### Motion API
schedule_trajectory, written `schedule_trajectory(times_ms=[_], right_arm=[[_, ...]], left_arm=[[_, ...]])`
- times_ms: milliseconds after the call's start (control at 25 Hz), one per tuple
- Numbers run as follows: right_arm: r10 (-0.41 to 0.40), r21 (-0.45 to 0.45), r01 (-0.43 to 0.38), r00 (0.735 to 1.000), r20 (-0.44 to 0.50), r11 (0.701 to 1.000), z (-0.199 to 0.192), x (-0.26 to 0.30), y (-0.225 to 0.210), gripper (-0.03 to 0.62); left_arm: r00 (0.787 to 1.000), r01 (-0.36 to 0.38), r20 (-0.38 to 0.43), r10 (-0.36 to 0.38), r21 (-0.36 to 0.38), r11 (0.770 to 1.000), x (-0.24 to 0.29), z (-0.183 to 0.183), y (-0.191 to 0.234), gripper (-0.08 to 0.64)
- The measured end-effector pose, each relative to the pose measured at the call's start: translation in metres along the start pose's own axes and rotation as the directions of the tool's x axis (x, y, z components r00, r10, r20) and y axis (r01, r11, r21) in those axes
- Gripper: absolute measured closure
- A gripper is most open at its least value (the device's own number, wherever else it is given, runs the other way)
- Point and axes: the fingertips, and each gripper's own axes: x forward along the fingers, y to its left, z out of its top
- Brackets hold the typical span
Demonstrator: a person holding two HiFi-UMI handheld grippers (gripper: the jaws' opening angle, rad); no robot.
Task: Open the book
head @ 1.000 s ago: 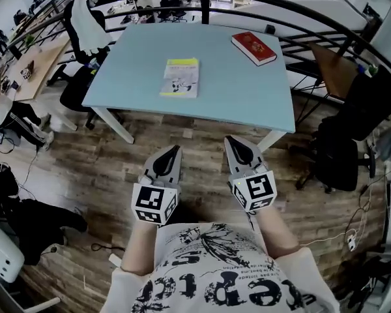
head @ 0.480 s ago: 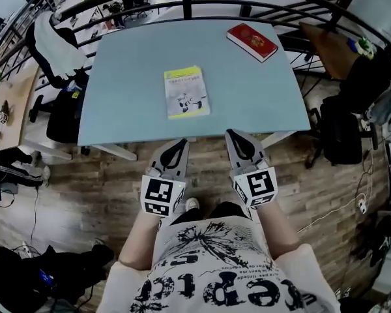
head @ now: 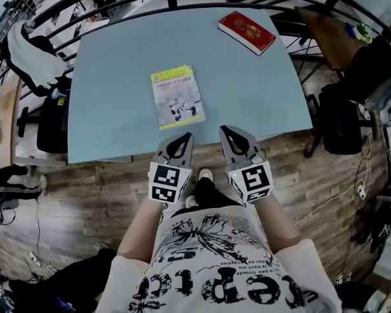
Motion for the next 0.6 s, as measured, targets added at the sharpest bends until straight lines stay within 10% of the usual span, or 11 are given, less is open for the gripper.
schedule_trajectory(times_ms=[600], right_arm=[[0.022, 0.056, -0.017, 0.995, -0.095, 0.998, -0.050, 0.079, -0.091, 0.584]], left_arm=[[0.945, 0.064, -0.326, -0.032, 0.090, 0.994, 0.156, -0.080, 0.022, 0.407]])
